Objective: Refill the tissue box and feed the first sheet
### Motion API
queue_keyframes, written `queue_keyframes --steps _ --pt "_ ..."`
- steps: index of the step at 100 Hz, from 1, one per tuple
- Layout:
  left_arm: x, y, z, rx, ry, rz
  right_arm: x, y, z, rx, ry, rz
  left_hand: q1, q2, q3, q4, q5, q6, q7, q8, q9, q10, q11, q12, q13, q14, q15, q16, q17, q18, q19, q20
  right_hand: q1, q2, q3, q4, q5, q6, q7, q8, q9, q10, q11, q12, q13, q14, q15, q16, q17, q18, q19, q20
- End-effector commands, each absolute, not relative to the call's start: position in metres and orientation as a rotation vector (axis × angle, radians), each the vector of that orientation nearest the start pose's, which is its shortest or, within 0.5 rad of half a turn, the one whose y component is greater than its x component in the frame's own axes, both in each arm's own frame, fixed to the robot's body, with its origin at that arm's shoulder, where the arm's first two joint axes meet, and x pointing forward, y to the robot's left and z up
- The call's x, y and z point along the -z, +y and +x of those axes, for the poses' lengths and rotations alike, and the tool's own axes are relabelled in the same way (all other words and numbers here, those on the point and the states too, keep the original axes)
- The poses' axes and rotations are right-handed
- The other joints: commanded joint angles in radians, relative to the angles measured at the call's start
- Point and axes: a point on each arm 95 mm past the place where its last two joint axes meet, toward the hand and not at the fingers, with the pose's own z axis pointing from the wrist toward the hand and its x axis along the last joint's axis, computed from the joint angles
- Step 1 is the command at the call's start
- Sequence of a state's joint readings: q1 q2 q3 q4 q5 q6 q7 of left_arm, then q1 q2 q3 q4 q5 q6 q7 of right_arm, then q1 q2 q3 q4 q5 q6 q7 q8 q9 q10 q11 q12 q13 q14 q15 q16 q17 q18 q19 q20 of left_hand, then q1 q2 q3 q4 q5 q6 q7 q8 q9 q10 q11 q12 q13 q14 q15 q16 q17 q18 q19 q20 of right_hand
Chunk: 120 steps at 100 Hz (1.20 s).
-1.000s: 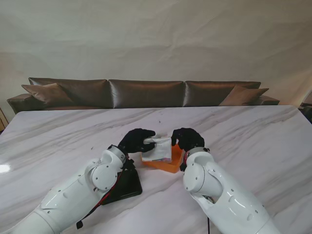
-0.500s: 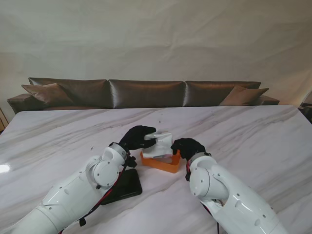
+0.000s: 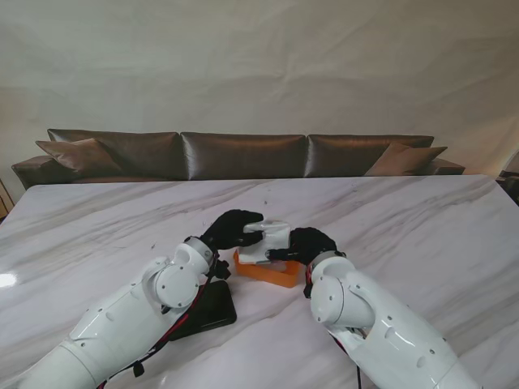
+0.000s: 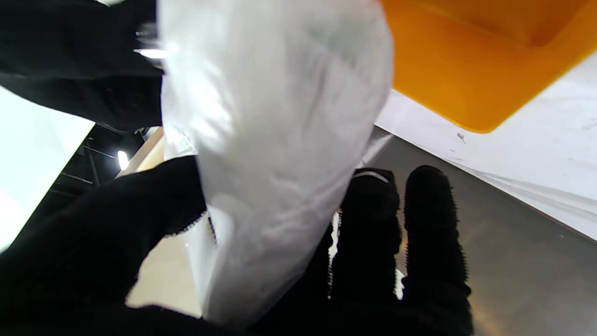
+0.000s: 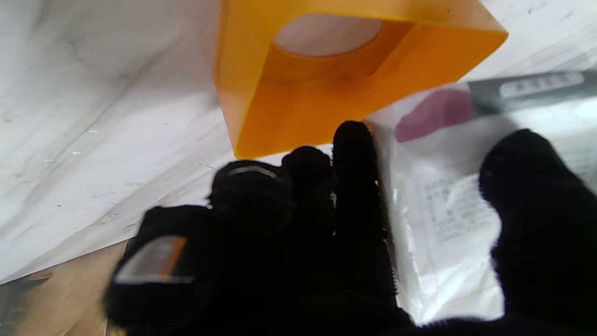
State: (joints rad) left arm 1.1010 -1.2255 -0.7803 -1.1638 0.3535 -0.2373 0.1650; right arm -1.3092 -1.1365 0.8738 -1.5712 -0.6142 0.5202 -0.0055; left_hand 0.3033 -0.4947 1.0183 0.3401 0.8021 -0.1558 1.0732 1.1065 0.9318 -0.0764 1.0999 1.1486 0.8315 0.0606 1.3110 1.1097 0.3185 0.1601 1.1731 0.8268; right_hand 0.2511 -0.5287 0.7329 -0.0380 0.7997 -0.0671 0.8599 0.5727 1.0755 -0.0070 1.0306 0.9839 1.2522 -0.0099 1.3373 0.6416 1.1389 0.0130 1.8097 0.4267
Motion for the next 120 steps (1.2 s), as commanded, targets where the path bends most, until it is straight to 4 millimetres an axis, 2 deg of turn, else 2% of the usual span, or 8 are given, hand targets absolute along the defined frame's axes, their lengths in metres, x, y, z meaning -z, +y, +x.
queue_keyframes --steps 1,22,45,63,88,100,108,120 --pt "0.321 -0.117 0.476 2.117 1.432 -1.483 0.317 0.084 0.432 -1.409 1.307 1.666 0.007 0.059 0.077 0.054 0.053 -0.064 0.035 0.028 0.021 0.007 0.040 0.017 0.019 -0.012 0.040 0.015 -0.022 0.004 0.225 0.026 0.059 0.029 -0.016 0.035 0.037 -0.099 0.023 -0.060 0.058 -0.041 0.035 0.002 0.062 0.066 0.062 0.011 0.029 -0.205 0.101 0.010" --pt "0.323 -0.119 0.473 2.133 1.453 -1.529 0.320 0.089 0.436 -1.489 1.223 1.682 0.003 0.063 0.081 0.068 0.058 -0.060 0.038 0.033 0.025 0.013 0.039 0.018 0.021 -0.007 0.041 0.015 -0.024 0.007 0.222 0.029 0.203 -0.025 0.098 0.088 0.081 -0.233 0.245 -0.179 0.149 -0.048 0.081 0.036 0.062 0.065 0.119 0.040 0.053 -0.207 0.136 0.018" --pt "0.326 -0.116 0.475 2.085 1.472 -1.550 0.321 0.089 0.437 -1.539 1.131 1.702 0.050 0.064 0.014 0.003 0.016 -0.081 -0.035 -0.012 -0.008 0.004 -0.003 0.004 -0.005 -0.007 -0.001 0.005 -0.033 -0.002 0.205 0.018 0.038 -0.021 0.292 0.593 0.277 -0.258 0.320 0.121 0.254 -0.074 0.208 0.101 0.062 0.029 0.204 0.085 0.063 -0.211 0.194 0.059" --pt "0.328 -0.113 0.478 2.086 1.429 -1.554 0.319 0.084 0.435 -1.531 1.126 1.679 0.058 0.084 -0.237 -0.148 -0.079 -0.040 -0.174 -0.311 -0.086 -0.004 -0.073 -0.103 -0.052 0.001 -0.080 -0.011 -0.053 -0.009 0.188 -0.011 0.061 -0.033 0.260 0.625 0.373 -0.238 0.334 0.168 0.312 -0.075 0.241 0.111 0.062 0.019 0.246 0.112 0.068 -0.215 0.220 0.082" --pt "0.325 -0.107 0.481 2.073 1.380 -1.528 0.317 0.080 0.435 -1.503 1.137 1.693 0.020 0.214 -0.633 -0.192 -0.303 0.096 -0.520 -0.642 -0.281 -0.023 -0.163 -0.152 -0.187 -0.013 -0.189 0.012 -0.113 -0.036 0.154 -0.031 0.067 -0.022 0.244 0.696 0.392 -0.225 0.313 0.191 0.328 -0.069 0.234 0.110 0.062 0.017 0.251 0.125 0.070 -0.217 0.222 0.098" --pt "0.324 -0.102 0.480 2.056 1.364 -1.522 0.318 0.080 0.436 -1.487 1.113 1.738 0.030 0.212 -0.679 -0.199 -0.341 0.110 -0.560 -0.700 -0.314 -0.024 -0.173 -0.161 -0.208 -0.014 -0.201 0.018 -0.125 -0.040 0.148 -0.031 -0.027 0.050 0.333 0.960 0.393 -0.220 0.319 0.171 0.342 -0.059 0.227 0.102 0.062 0.024 0.255 0.132 0.070 -0.209 0.226 0.110" --pt "0.323 -0.097 0.480 2.034 1.362 -1.514 0.318 0.081 0.436 -1.474 1.102 1.766 0.032 0.212 -0.695 -0.200 -0.353 0.116 -0.573 -0.718 -0.324 -0.024 -0.177 -0.164 -0.215 -0.014 -0.205 0.020 -0.129 -0.041 0.146 -0.030 -0.728 0.892 0.831 0.634 0.379 -0.234 0.348 0.133 0.347 -0.056 0.229 0.092 0.062 0.027 0.256 0.134 0.070 -0.205 0.228 0.115" --pt "0.324 -0.088 0.478 1.999 1.354 -1.510 0.315 0.082 0.437 -1.455 1.077 1.812 0.042 0.220 -0.724 -0.202 -0.353 0.124 -0.589 -0.745 -0.330 -0.024 -0.179 -0.168 -0.222 -0.014 -0.212 0.022 -0.132 -0.041 0.144 -0.030 -0.776 0.994 0.837 0.581 0.380 -0.223 0.346 0.125 0.356 -0.049 0.221 0.085 0.062 0.030 0.256 0.135 0.070 -0.202 0.231 0.117"
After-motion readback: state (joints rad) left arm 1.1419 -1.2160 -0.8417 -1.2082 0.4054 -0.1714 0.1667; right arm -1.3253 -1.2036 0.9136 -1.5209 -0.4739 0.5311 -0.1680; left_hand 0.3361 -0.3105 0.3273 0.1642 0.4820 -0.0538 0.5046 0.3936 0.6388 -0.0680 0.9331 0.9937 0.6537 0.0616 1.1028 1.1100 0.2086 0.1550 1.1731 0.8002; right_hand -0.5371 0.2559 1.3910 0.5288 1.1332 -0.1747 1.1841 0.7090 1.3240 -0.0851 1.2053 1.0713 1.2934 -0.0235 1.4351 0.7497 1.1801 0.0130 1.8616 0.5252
